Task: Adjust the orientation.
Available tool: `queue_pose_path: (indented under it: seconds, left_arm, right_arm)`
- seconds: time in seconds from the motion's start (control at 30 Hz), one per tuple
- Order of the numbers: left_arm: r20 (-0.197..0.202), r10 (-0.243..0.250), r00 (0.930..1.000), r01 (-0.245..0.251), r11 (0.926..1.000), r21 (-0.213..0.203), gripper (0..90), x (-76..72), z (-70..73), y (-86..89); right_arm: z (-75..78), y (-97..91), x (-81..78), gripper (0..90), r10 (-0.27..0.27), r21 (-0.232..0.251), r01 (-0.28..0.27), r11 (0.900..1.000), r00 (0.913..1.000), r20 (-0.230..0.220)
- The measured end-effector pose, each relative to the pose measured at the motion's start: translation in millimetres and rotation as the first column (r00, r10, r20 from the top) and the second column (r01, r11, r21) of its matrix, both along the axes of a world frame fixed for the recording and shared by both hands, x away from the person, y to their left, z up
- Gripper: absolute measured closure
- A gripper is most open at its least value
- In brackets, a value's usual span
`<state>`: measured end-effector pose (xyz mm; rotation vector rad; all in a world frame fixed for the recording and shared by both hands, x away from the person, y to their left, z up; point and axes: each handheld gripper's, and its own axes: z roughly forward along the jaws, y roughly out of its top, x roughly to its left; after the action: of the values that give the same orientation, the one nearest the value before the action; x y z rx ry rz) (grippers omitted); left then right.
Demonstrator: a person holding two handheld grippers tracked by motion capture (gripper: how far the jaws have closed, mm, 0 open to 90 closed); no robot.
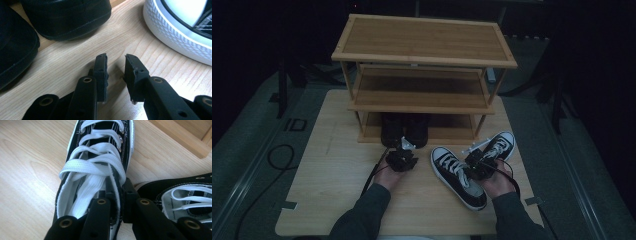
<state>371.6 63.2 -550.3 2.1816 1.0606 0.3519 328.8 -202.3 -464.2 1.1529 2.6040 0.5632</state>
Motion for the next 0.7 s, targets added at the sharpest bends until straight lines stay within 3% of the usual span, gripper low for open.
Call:
queue_pose_path:
  seconds: [0.37,0.7]
  left_arm:
    - [-0.001,0.003,1.0,-0.003,1.0,-0.007,72.0,-0.5,-0.3,0.1]
    - [0.002,0.003,1.0,-0.003,1.0,-0.007,72.0,-0.9,-0.4,-0.2]
  right_arm:
    - [19.1,-2.6,-2.1,87.2,0.053,0.016,-0.053,0.9984,0.9984,0.02]
    - [40.5,-8.6,-0.1,87.2,0.068,0.044,-0.07,0.9966,0.9966,0.047]
